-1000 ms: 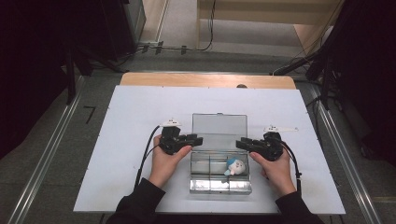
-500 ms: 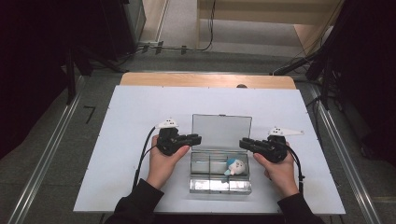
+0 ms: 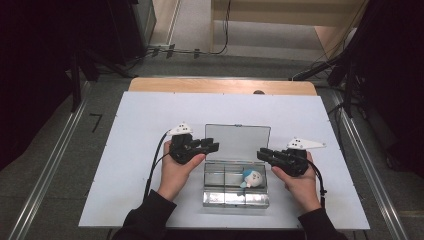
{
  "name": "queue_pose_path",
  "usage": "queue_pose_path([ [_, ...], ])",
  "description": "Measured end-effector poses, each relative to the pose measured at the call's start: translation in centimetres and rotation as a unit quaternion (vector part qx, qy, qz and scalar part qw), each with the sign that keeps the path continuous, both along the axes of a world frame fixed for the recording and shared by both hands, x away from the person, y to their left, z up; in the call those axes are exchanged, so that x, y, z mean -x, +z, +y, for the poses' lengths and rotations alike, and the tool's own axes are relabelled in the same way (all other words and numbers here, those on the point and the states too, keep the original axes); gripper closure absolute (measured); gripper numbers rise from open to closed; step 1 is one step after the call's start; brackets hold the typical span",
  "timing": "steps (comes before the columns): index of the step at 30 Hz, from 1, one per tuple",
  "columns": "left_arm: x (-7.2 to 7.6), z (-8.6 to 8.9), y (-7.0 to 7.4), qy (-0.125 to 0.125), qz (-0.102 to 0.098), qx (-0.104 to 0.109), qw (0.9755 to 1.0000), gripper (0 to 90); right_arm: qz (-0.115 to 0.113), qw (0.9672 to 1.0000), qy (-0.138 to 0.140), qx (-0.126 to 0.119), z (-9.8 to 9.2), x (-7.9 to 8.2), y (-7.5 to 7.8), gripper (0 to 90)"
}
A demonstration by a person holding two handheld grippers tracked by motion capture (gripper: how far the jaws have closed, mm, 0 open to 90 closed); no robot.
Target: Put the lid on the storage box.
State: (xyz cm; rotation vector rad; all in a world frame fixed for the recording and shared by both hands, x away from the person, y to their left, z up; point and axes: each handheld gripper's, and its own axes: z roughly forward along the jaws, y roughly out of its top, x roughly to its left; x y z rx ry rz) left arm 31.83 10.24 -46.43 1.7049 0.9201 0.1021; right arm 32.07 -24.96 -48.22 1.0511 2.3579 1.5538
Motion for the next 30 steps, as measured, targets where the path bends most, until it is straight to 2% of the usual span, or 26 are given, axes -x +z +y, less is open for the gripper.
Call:
queue_pose_path([
  [5,0.2,0.0,0.5,0.006,-0.013,-0.003,0.9999,61.5,-0.014,0.9999,0.001,0.009,0.0,0.3,0.1,71.5],
  [10,0.4,0.1,0.6,0.003,-0.018,-0.004,0.9998,67.6,-0.014,0.9998,0.001,0.013,0.0,0.5,0.3,70.8],
  [14,0.6,0.1,0.5,0.002,-0.022,-0.003,0.9997,67.9,-0.010,0.9999,0.002,0.008,0.0,0.6,0.4,66.8],
  [21,1.0,0.2,0.5,-0.004,-0.029,-0.005,0.9996,67.9,-0.016,0.9998,-0.002,-0.006,-0.3,0.8,1.3,60.4],
  [25,1.2,0.2,0.5,-0.006,-0.029,-0.003,0.9995,67.7,-0.024,0.9996,-0.012,-0.009,-0.3,1.1,2.1,52.8],
  [30,1.6,0.2,0.5,-0.009,-0.032,-0.002,0.9994,67.0,-0.033,0.9992,-0.018,-0.017,-0.3,1.5,3.0,51.5],
])
